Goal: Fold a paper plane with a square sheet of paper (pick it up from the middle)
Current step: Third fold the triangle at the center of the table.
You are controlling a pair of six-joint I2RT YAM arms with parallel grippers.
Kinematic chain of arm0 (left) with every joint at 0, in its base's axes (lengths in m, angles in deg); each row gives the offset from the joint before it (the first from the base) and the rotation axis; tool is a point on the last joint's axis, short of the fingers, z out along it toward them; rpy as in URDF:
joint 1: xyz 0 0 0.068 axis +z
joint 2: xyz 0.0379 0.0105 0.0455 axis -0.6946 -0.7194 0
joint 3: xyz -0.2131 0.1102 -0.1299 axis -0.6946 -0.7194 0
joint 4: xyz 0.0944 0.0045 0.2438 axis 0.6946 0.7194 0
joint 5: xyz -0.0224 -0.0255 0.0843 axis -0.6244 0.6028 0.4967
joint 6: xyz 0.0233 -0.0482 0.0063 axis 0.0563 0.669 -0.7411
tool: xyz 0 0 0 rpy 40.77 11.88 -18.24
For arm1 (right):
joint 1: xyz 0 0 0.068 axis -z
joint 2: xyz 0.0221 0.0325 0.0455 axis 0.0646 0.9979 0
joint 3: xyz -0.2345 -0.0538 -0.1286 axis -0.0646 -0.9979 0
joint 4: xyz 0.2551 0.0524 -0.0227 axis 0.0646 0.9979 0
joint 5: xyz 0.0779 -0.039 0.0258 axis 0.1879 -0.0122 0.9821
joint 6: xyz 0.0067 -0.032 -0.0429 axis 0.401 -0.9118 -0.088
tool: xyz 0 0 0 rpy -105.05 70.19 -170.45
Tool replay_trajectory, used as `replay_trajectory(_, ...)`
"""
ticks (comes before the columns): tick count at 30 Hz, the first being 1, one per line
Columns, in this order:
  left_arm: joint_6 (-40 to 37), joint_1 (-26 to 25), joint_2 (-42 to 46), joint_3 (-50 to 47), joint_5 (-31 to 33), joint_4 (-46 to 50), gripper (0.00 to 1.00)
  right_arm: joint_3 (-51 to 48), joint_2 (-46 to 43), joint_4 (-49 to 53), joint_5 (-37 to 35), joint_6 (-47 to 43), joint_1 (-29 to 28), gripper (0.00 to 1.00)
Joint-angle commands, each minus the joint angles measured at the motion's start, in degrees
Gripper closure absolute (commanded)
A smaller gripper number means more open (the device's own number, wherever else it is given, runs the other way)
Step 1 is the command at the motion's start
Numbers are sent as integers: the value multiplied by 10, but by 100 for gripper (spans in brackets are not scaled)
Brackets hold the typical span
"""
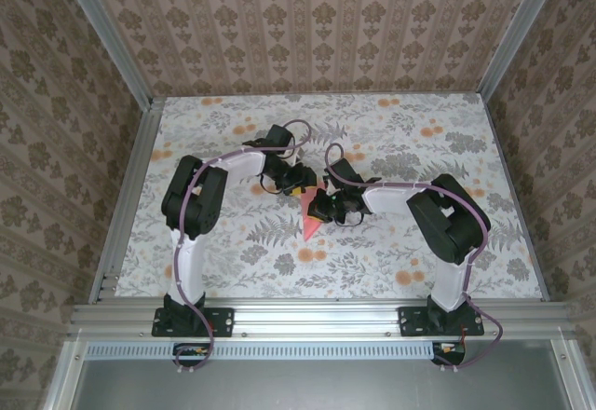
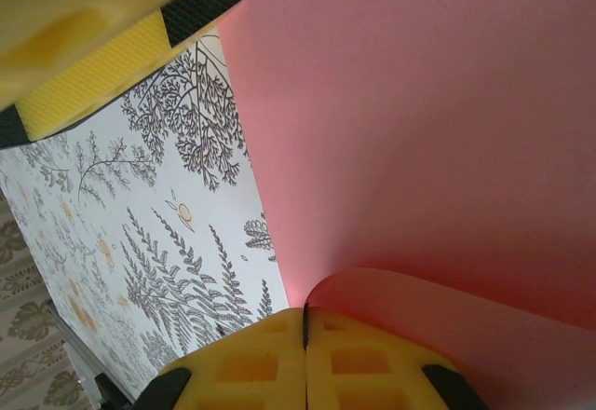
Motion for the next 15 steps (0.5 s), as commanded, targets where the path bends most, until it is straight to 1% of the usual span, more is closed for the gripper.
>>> replay_trajectory(1,-14,-8,-24,4,1,33,54,9,10,22,-12,-8,-3,91)
replay_trajectory(15,-14,-9,-25,7,7,37,54,6,6,39,-33,-12,-3,90)
